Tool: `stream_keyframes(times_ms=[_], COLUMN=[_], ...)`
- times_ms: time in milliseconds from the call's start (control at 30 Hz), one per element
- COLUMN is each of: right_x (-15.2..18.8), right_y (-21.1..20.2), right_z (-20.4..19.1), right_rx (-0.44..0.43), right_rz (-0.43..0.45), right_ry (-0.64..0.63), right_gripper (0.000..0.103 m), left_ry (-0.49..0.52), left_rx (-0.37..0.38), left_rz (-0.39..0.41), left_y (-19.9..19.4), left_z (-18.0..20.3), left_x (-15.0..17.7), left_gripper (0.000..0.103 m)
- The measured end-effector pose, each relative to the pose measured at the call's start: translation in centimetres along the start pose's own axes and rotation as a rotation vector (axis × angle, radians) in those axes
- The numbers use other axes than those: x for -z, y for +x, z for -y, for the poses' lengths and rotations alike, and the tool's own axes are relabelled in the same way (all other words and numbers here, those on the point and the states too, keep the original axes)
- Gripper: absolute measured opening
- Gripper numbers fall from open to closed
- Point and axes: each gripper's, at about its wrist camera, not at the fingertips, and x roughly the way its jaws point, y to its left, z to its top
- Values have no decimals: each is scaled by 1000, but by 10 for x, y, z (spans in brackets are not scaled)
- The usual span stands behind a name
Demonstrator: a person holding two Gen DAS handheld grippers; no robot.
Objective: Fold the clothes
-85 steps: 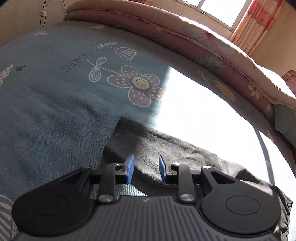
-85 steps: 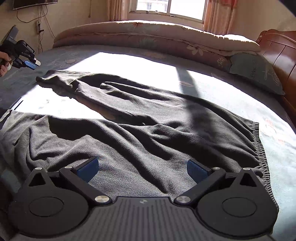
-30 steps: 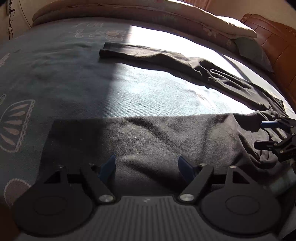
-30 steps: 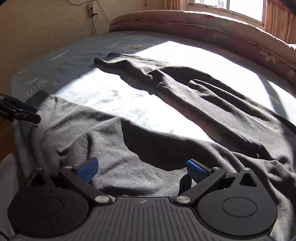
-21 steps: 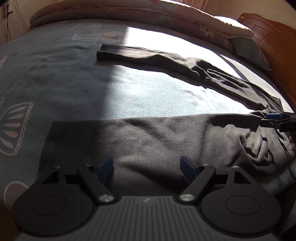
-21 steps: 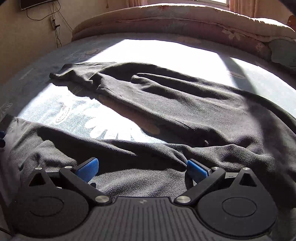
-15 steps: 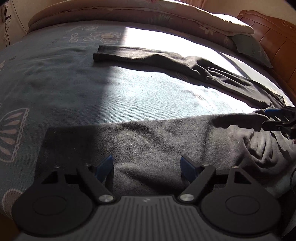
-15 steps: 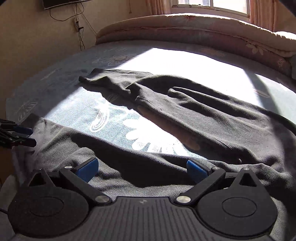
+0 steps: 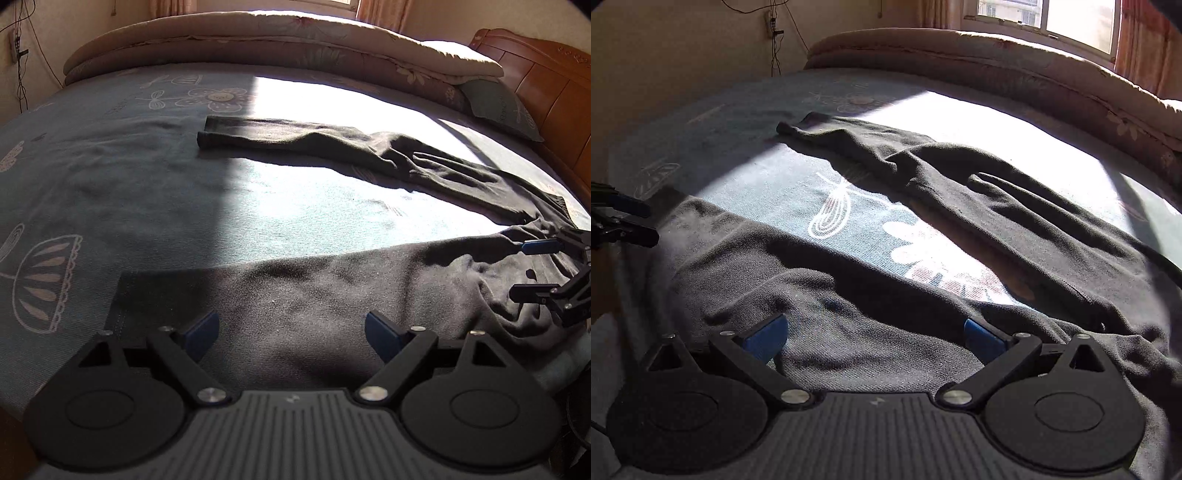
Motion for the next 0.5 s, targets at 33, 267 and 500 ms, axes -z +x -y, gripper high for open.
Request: stream_keyframes(times_ms=[33,267,500], right_x=[5,45,50], right_y=[-2,-10,-38], right_z=[-2,-16,-2], right_rx=[-7,50,53], right_rz=[-11,-31,-29], right_ry=[4,-17,16], right_gripper=[103,103,103], left_ry=[-16,-14,40], left_rx=[-1,-23,-46], left_rz=[-12,-48,-24], left_y=[3,-13,-10], left_z=[-2,3,17], left_x=[5,25,12], left_gripper=[86,86,86])
